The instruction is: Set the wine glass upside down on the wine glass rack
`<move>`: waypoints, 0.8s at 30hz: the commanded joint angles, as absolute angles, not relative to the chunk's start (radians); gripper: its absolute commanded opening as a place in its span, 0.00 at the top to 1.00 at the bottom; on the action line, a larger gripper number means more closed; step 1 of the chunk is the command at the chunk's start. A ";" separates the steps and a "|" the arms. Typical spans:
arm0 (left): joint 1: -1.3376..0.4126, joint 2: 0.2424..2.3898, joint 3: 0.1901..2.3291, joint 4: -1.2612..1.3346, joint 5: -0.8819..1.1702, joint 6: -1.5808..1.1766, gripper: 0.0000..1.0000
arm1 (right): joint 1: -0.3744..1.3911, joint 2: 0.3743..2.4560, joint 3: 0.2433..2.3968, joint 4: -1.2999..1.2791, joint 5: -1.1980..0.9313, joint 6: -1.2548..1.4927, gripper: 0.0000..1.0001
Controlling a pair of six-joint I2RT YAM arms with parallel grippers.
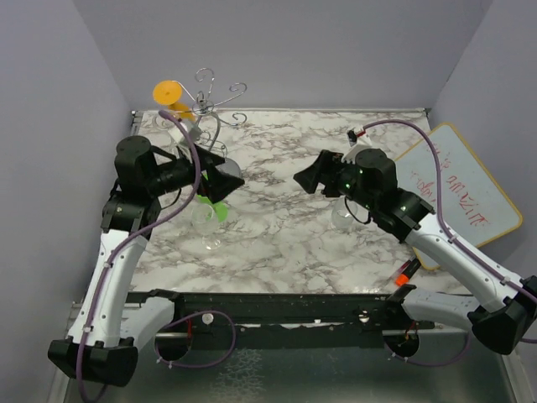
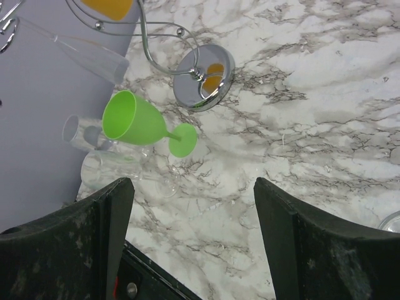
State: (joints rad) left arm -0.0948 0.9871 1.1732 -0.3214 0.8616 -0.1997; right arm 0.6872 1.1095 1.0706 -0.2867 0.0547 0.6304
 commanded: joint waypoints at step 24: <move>-0.680 1.145 1.097 -0.484 -0.149 0.064 0.07 | 0.689 1.003 0.977 -0.332 0.202 0.675 0.18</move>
